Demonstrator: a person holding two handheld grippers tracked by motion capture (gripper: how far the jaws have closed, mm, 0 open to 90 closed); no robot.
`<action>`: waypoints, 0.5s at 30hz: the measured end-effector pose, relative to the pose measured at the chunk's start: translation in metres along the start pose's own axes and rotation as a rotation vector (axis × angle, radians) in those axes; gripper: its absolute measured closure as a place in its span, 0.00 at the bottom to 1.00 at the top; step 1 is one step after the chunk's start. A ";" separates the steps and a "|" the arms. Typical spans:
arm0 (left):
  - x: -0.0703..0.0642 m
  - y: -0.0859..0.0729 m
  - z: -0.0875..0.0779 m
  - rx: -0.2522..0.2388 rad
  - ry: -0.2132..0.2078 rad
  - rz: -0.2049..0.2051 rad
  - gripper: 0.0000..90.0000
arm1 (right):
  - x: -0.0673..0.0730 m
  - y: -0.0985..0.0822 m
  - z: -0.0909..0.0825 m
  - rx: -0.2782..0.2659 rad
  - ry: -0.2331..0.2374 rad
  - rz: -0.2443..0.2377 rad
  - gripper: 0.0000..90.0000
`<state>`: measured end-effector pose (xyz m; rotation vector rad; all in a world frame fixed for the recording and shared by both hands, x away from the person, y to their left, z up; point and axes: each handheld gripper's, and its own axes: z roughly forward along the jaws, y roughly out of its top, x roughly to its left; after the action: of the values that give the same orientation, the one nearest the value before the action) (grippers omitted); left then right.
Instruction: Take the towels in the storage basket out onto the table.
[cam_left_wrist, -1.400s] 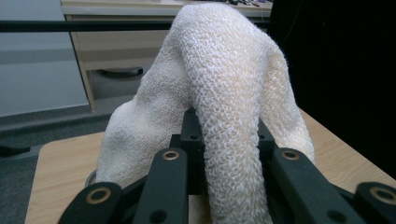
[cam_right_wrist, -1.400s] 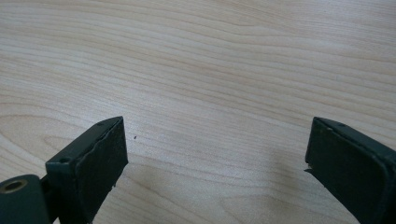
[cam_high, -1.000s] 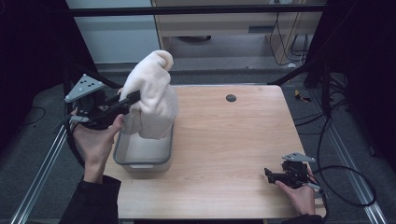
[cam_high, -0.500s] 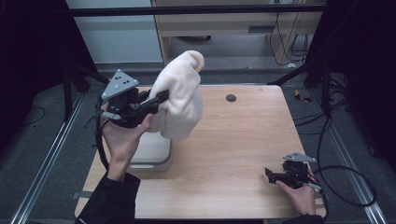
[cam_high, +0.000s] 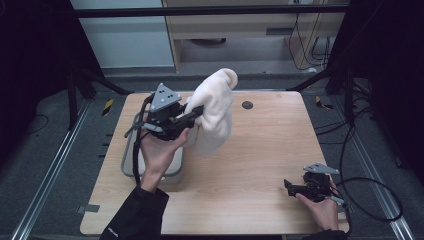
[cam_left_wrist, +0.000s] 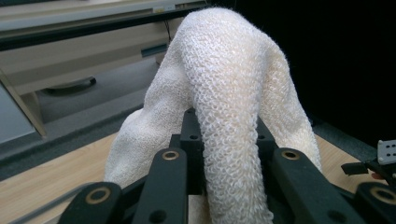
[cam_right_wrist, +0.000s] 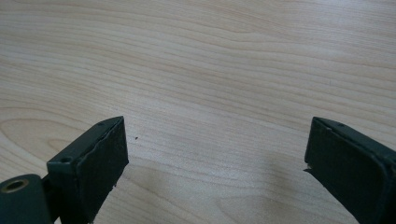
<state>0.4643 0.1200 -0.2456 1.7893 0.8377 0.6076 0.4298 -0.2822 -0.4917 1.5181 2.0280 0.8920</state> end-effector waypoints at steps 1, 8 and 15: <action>-0.001 -0.002 0.004 0.005 -0.001 0.002 0.82 | 0.000 0.000 0.000 -0.001 0.000 -0.004 0.07; -0.007 -0.018 0.026 0.053 -0.017 -0.007 0.82 | 0.000 0.000 0.000 0.003 -0.002 -0.009 0.07; -0.013 -0.034 0.046 0.086 -0.037 -0.013 0.82 | 0.000 0.000 0.001 0.004 -0.004 -0.017 0.07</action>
<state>0.4806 0.0908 -0.2940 1.8660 0.8606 0.5351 0.4302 -0.2823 -0.4923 1.5017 2.0379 0.8788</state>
